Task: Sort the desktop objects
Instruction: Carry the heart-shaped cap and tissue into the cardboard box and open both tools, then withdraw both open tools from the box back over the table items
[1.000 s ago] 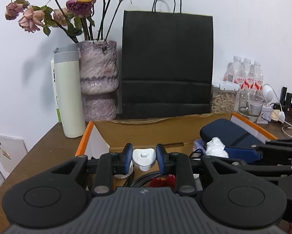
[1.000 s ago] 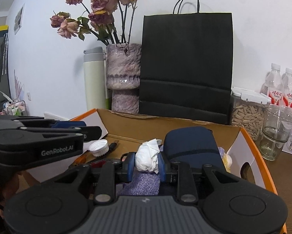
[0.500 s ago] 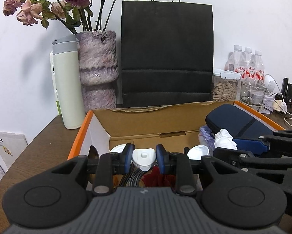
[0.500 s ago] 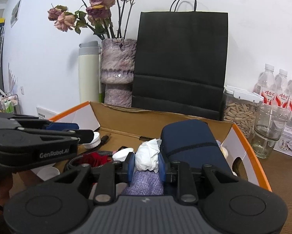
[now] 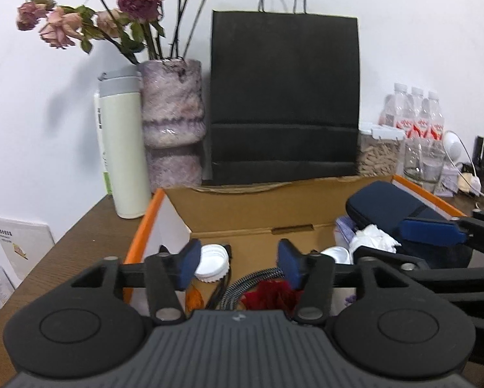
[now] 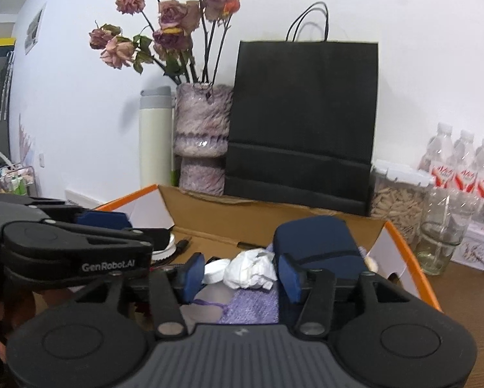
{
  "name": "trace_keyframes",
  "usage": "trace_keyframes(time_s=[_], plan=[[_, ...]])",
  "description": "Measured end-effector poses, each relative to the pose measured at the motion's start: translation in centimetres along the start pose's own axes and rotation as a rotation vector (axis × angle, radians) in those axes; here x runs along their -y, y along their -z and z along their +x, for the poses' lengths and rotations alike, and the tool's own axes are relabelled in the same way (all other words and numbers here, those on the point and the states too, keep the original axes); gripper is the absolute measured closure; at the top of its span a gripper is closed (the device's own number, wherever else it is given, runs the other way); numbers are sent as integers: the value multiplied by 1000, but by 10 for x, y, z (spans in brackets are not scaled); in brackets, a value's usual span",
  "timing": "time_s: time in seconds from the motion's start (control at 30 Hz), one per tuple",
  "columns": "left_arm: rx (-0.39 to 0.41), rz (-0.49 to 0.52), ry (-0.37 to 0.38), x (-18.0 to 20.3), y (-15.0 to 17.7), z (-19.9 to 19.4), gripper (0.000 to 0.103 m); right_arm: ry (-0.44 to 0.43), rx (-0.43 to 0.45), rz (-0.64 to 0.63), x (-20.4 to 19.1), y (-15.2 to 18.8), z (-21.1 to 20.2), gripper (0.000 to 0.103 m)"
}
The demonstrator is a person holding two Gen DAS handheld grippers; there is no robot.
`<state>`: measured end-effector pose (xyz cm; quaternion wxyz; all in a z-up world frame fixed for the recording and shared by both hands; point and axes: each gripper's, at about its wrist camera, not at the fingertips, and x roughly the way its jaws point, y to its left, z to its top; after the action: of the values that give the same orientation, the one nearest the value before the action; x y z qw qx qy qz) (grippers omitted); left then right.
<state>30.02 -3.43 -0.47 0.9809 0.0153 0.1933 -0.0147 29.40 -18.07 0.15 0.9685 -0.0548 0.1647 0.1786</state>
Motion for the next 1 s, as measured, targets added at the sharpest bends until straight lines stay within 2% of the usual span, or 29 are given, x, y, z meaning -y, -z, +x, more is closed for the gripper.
trace_keyframes(time_s=[0.03, 0.07, 0.1, 0.2, 0.37, 0.73, 1.0], plan=[[8, -9, -11, -1, -1, -1, 33, 11, 9, 8, 1, -1, -1, 41], [20, -19, -28, -3, -1, -2, 22, 23, 17, 19, 3, -2, -3, 37], [34, -27, -41, -4, -1, -3, 14, 37, 27, 30, 5, -2, -4, 30], [72, -67, -58, -10, -2, -7, 1, 56, 56, 57, 11, -4, -8, 17], [110, -72, -66, -9, -2, -10, 0, 82, 87, 71, 14, -4, -10, 0], [129, -79, -79, -9, 1, -15, 0, 79, 99, 72, 12, -3, -13, 0], [145, -60, -77, -4, 10, -34, 0, 70, 120, 44, 8, 7, -36, 0]])
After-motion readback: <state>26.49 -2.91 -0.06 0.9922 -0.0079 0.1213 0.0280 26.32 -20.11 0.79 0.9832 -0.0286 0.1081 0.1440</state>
